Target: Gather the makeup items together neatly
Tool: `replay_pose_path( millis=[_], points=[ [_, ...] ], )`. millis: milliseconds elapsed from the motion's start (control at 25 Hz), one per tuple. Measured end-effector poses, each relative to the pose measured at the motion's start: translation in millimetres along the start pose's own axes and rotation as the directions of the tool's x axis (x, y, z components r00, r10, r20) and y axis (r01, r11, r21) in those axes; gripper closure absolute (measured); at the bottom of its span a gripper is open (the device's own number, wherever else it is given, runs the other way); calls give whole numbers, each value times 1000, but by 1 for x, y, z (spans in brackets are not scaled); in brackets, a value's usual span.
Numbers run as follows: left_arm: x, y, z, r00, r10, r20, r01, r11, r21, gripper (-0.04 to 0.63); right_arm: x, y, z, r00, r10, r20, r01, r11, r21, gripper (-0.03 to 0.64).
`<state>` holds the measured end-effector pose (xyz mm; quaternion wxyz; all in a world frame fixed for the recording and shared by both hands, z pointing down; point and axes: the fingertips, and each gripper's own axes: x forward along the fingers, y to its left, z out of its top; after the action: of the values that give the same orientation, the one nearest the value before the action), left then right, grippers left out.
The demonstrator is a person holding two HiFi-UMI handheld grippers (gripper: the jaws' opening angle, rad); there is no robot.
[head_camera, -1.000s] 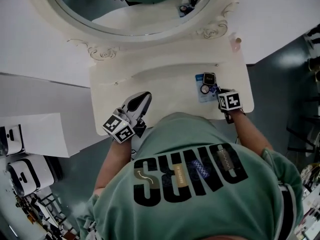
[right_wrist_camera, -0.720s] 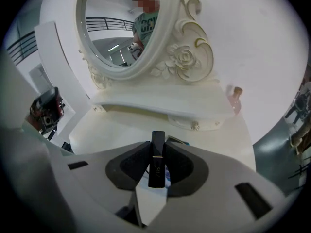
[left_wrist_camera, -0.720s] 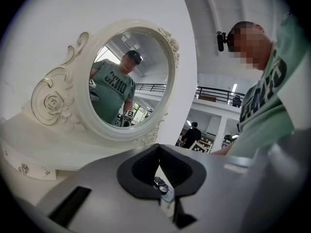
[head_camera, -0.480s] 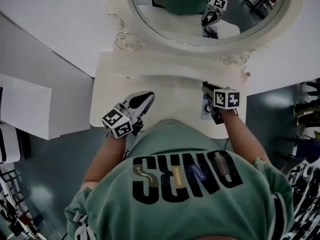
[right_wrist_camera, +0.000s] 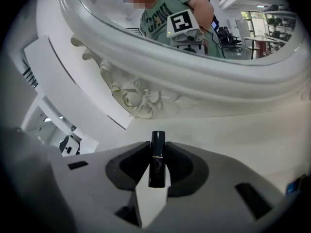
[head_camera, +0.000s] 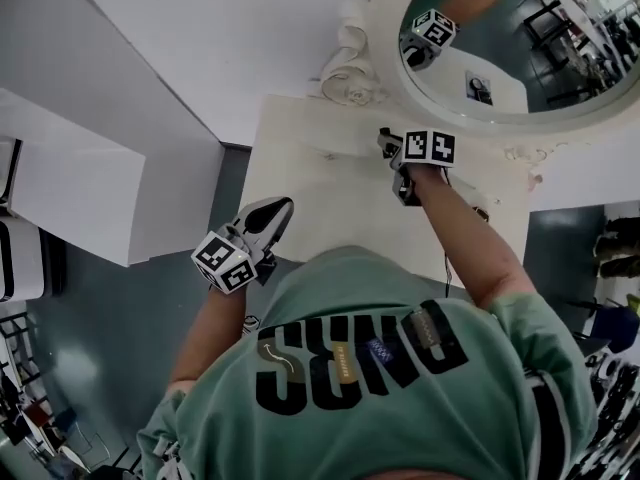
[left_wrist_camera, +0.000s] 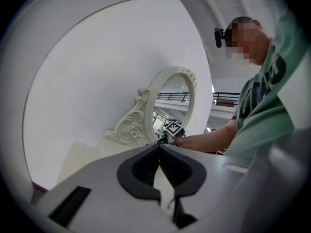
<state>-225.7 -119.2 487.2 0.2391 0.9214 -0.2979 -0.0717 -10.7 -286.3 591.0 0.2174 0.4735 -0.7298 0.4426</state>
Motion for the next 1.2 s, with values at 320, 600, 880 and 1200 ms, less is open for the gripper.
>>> replay_pose_path(
  millis=[320,600,880,1200],
  points=[
    [-78,42,-6,994,101,31,-100,994,-52,586,64,12,8,992,-124,26,121,988,99,528],
    [-88,48,-7,994,102,39,-100,993,-62,586,74,9,14,982,-180,58,171,977,130,522],
    [-66,45,-3,999,36,17,-36,999,-31,586,26,37,18,982,-16,188,6,999,51,474],
    [24,12,-3,988,-151,-40,150,989,-15,586,-94,29,-98,961,239,140,-199,948,-247,565]
  ],
)
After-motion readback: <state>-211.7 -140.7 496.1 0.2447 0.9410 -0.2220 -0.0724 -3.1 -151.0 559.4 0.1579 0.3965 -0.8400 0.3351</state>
